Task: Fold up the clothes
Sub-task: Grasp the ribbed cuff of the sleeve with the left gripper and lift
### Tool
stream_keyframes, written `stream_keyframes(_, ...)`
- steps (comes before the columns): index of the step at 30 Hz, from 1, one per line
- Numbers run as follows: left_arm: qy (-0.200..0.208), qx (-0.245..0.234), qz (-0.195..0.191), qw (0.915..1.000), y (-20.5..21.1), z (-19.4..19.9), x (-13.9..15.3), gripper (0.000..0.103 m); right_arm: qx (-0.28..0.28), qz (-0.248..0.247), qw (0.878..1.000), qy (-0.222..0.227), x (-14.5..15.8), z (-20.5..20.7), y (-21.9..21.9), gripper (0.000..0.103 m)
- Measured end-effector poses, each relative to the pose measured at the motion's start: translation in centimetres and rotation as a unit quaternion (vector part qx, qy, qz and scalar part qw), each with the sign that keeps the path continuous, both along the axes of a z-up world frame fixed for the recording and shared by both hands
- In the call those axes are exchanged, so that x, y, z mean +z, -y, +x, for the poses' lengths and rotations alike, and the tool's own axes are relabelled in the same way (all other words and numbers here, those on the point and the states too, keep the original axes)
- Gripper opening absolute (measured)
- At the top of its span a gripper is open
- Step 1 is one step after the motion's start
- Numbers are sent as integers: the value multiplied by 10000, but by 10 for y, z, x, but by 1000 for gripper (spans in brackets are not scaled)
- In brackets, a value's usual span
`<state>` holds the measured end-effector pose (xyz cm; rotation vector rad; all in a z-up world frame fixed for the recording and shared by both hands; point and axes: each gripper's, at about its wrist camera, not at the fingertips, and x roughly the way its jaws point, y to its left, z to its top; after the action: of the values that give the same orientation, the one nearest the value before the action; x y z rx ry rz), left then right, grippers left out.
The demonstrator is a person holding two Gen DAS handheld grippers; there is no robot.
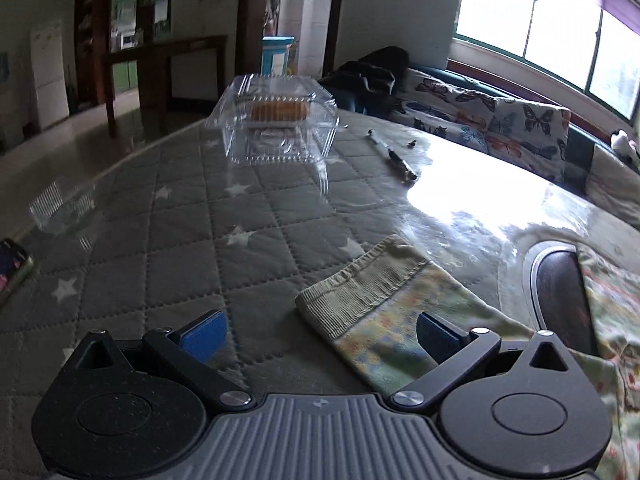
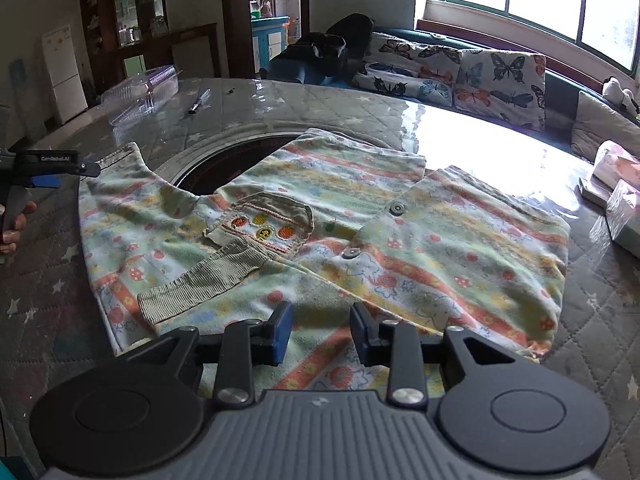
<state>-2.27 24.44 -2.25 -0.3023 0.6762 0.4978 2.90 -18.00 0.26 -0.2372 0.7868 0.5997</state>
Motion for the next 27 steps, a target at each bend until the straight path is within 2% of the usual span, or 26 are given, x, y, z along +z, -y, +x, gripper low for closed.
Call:
stream_keyframes(4, 58, 38, 87, 9999, 0, 2, 0, 93, 2, 18, 10000, 6, 1, -1, 0, 32)
stream_keyframes(7, 97, 80, 171, 9998, 0, 2, 0, 78, -19, 59, 10000, 17, 1, -3, 2, 32)
stream_keyframes(10, 148, 73, 252, 9995, 1, 2, 0, 60, -70, 103, 9999, 30, 2, -4, 6, 32)
stream_keyframes(12, 220, -49, 189, 9996, 1, 1, 1, 28, -109, 130, 9999, 33, 3, -6, 9, 32)
stream_keyframes(15, 364, -121, -130, 9992, 2, 0, 5, 11, -169, 178, 9997, 62, 5, -8, 14, 32)
stream_keyframes(18, 542, -272, -323, 9976, 12, -3, 16, 10, -244, 233, 9994, 106, 8, -11, 22, 32)
stream_keyframes(21, 759, -651, -529, 9936, 32, -6, 35, 9, -350, 276, 9989, 161, 12, -13, 32, 32)
stream_keyframes(24, 971, -1252, -665, 9851, 63, -7, 57, 9, -481, 331, 9981, 216, 16, -15, 44, 32)
stream_keyframes(27, 1080, -1890, -845, 9723, 99, -5, 74, 9, -651, 412, 9966, 296, 20, -17, 59, 32)
